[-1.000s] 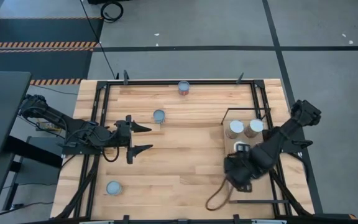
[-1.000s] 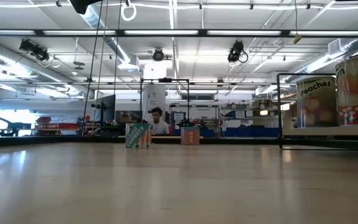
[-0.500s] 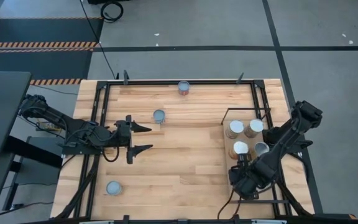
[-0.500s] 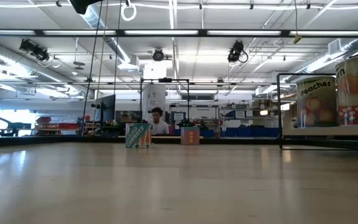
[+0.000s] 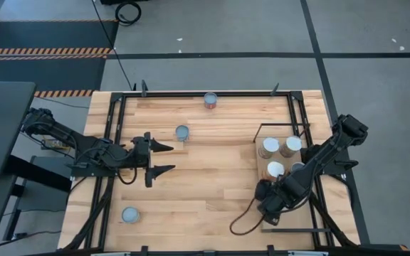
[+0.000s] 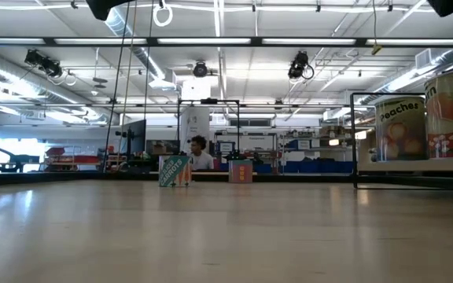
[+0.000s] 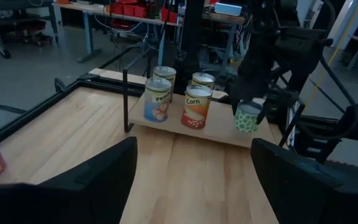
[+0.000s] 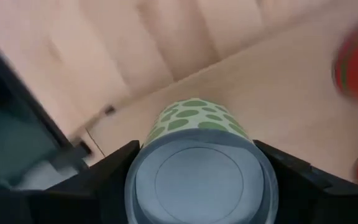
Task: Pick and place cans onto a shelf
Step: Put the canned mix on the shelf
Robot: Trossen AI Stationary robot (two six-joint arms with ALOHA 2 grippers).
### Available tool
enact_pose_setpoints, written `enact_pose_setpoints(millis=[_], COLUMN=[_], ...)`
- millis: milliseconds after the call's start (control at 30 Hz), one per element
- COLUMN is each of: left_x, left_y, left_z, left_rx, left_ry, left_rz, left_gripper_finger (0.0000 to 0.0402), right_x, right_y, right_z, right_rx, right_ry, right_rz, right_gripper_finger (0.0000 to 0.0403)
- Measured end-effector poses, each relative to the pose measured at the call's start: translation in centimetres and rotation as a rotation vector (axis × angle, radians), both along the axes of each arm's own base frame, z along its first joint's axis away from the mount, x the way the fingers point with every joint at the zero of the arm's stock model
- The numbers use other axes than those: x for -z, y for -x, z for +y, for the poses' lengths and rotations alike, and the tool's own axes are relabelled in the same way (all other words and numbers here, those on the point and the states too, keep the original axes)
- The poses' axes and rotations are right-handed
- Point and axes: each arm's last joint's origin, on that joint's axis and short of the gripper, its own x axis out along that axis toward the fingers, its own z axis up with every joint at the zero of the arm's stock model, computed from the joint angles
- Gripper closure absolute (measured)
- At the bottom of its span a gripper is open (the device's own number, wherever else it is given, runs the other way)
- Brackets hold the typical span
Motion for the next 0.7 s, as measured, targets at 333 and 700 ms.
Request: enact_pose_setpoints(millis=[333,700], left_x=[0.1,0.1], left_y=[0.0,0.0], left_z=[0.0,-0.2], left_rx=[-0.002,0.072], left_ry=[0.005,0.056], left_rz=[0.006,0.009], left_gripper_finger=[0.0083,0.0083], right_x=[0.0,0.1], right_y=[0.3,1.7], right_z=[-0.1,-0.2], right_rx=[0.538,0.75], right_ry=[0.069,0.184], right_rz=[-0.004,0.025], right_gripper_finger=[0.0116,0.0115])
